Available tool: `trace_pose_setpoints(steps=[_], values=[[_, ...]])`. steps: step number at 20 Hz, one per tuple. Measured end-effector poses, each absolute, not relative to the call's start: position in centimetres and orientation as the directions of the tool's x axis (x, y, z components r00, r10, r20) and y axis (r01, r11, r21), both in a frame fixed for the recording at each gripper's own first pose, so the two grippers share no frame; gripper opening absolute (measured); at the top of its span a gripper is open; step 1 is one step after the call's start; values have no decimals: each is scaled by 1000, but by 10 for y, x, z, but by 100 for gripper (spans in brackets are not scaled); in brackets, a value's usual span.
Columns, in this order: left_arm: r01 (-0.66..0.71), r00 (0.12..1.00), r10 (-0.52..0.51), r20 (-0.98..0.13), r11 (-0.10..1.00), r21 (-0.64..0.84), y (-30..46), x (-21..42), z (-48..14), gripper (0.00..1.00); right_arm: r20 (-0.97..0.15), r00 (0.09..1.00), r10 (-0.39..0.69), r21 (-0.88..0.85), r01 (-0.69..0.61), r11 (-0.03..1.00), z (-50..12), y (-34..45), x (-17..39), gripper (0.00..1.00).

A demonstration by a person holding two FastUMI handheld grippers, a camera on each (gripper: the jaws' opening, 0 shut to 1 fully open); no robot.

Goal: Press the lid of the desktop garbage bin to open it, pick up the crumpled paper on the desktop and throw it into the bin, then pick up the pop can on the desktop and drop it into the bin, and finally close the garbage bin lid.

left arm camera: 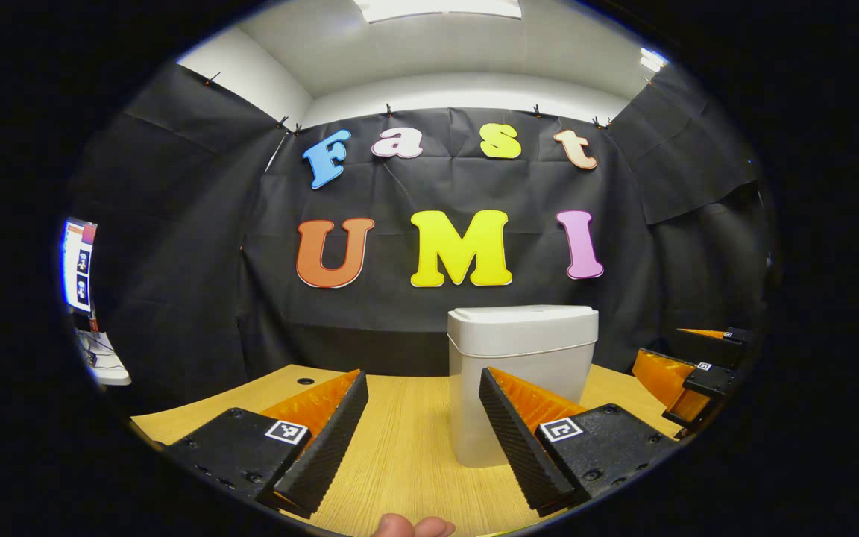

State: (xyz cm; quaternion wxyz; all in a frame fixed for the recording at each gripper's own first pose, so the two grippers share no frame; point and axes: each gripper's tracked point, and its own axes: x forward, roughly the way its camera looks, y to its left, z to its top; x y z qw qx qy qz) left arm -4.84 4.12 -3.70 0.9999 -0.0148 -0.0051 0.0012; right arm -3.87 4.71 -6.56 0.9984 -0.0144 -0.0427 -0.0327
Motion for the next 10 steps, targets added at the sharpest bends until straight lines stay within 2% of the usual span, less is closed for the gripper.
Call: trace_pose_setpoints(steps=[10], values=[[-12, 1000, 12, -4, 999, -30, 46, -45, -42, 97, 77, 994, -79, 8, 79, 997, -70, 43, -36, 95]])
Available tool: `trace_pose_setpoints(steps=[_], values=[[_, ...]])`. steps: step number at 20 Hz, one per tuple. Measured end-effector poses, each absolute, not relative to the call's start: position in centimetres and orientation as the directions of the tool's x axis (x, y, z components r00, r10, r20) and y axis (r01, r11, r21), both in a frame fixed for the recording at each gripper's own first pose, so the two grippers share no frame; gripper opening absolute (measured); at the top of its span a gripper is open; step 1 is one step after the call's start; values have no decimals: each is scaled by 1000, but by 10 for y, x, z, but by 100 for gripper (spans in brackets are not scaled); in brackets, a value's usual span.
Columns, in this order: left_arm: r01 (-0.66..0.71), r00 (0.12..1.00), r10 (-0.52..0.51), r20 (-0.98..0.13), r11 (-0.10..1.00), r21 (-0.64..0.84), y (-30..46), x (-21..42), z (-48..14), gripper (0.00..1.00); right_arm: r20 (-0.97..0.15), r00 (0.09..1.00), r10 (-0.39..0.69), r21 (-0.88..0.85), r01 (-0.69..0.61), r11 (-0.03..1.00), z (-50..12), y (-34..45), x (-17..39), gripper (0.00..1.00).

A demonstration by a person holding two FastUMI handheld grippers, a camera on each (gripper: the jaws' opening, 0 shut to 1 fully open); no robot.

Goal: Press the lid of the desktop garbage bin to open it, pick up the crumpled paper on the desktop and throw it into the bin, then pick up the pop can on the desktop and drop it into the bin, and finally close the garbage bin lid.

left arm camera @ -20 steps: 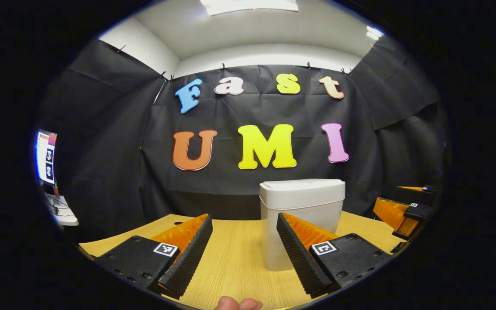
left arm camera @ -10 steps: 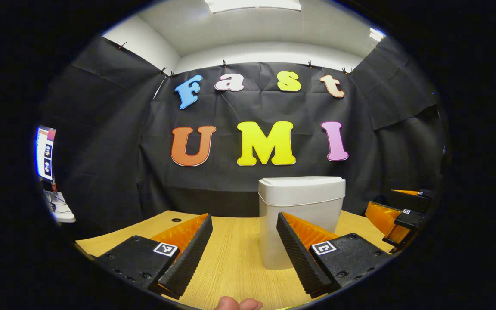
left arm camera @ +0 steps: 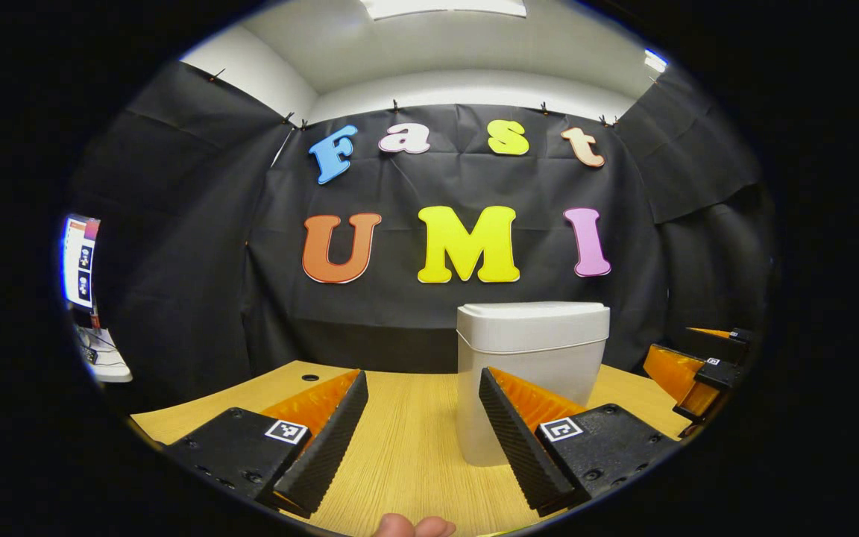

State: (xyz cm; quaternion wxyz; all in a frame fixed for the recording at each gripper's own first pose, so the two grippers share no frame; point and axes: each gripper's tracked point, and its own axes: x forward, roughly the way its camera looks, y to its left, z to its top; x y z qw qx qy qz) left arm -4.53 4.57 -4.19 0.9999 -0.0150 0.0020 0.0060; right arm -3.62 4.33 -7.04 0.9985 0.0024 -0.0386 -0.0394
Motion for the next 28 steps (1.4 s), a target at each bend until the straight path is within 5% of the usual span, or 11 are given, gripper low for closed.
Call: trace_pose_setpoints(steps=[28], values=[[-29, 1000, 29, 2, 1000, -6, 50, -45, -42, 97, 59, 990, -129, -20, 131, 991, -70, 30, -37, 95]])
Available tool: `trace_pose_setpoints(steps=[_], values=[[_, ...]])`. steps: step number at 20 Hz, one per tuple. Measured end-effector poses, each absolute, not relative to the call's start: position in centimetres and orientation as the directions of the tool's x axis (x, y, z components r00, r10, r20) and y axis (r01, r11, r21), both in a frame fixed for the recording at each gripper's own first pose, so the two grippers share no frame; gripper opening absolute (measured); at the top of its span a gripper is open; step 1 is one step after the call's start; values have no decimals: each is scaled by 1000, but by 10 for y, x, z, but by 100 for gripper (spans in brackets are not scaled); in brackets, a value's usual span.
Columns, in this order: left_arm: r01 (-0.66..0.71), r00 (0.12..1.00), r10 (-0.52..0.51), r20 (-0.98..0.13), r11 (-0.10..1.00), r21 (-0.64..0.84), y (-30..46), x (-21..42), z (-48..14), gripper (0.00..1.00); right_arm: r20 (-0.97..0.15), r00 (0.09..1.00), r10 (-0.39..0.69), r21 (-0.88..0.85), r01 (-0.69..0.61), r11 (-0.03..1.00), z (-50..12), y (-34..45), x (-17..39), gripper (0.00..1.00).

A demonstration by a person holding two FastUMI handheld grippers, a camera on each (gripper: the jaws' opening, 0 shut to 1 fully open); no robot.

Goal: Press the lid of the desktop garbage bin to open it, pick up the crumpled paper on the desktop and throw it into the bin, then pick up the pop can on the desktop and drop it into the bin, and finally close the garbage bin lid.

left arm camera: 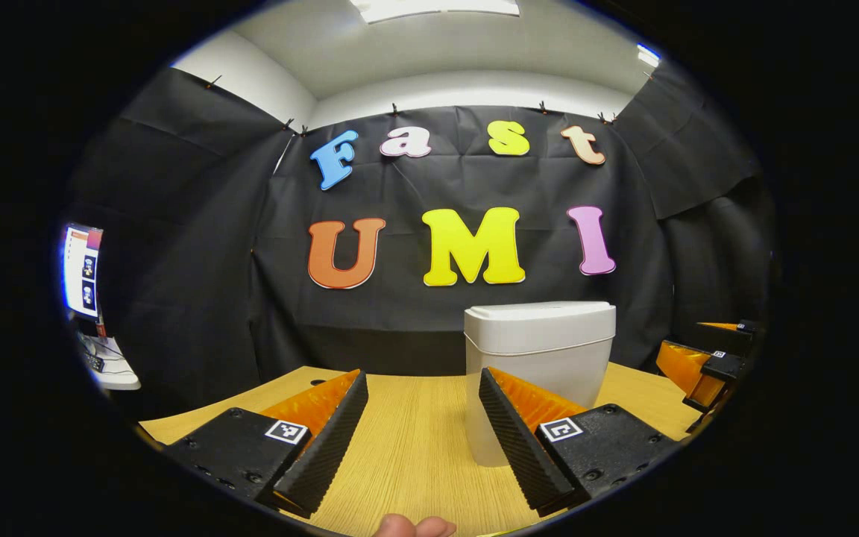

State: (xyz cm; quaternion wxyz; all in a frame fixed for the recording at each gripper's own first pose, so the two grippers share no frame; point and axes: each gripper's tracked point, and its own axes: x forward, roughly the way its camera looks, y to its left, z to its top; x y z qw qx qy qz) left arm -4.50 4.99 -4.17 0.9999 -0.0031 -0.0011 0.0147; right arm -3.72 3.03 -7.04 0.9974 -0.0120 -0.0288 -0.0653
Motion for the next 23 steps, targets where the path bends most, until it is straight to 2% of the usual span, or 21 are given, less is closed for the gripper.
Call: trace_pose_setpoints(steps=[7, 8, 10, 23], values=[[-34, 999, 34, 5, 999, 2, 53, -44, -39, 97, 48, 987, -157, -49, 159, 986, -73, 27, -37, 95], [-37, 999, 37, 7, 999, 0, 54, -45, -39, 97, 46, 987, -156, -46, 158, 986, -73, 28, -37, 98], [-38, 999, 38, 5, 999, -1, 54, -44, -40, 97, 46, 987, -154, -38, 155, 987, -73, 29, -37, 95], [-28, 1000, 28, -12, 1000, -4, 53, -41, -44, 97, 50, 986, -158, -48, 160, 986, -68, 28, -40, 95]])
